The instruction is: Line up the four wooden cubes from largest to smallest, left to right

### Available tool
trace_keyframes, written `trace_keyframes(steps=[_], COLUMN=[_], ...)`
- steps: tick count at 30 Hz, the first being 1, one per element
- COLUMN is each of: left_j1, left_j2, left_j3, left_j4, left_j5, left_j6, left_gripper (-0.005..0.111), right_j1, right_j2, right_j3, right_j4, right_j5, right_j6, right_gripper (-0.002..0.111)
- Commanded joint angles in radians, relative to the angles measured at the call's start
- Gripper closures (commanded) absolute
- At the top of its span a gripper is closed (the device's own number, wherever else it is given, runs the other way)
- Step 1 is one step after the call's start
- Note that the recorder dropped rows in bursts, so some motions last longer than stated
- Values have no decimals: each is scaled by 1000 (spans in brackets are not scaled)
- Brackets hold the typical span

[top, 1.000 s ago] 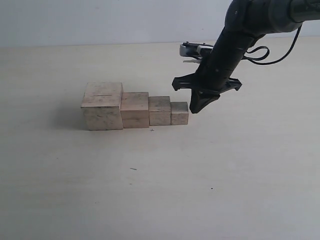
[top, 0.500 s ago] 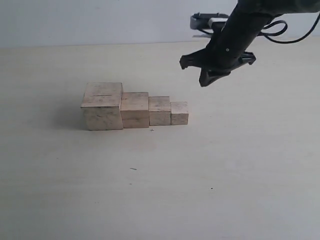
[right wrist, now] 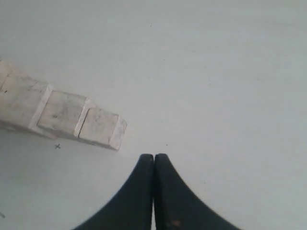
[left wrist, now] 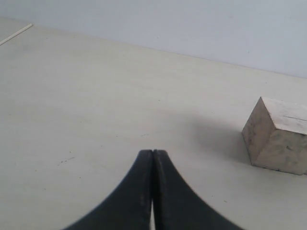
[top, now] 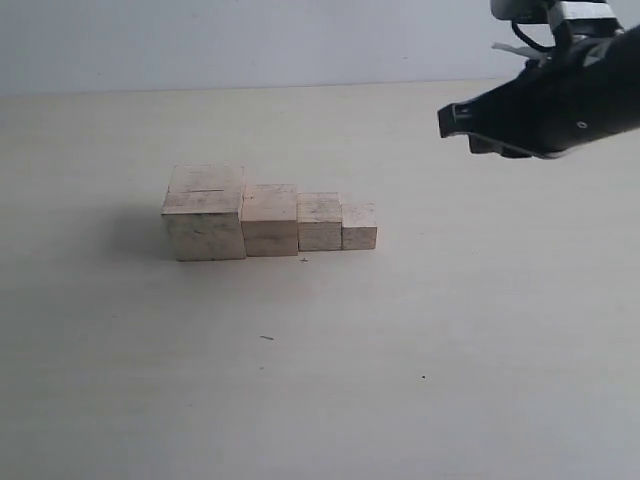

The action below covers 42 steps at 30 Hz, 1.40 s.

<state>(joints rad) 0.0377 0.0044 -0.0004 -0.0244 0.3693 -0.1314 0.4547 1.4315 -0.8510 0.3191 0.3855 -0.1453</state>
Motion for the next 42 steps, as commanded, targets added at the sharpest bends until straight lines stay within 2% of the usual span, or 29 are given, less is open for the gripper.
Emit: trace_keyframes(steps=[1, 7, 25, 36, 39, 42], left_j1=[-6, -6, -6, -6, -6, -6], left_j2=[-4, -4, -4, -4, -4, -4], left_j3=[0, 0, 0, 0, 0, 0], left_j4=[2, 2, 2, 2, 2, 2], left_j5=[-5, -5, -5, -5, -5, -5], left_j6=[-1, -1, -1, -1, -1, -1], left_gripper=[107, 107, 107, 107, 107, 107], right_j1=[-1, -1, -1, -3, -51, -146], right_j2=[-125, -245, -318, -581, -713, -849], right_j3=[100, 135, 135, 135, 135, 136], right_j4=[43, 47, 47, 0, -13, -13], right_j5=[-14, 95, 90, 90, 90, 101], right_j6=[-4, 0, 0, -3, -3, -1], right_gripper=[108, 108, 108, 108, 108, 108])
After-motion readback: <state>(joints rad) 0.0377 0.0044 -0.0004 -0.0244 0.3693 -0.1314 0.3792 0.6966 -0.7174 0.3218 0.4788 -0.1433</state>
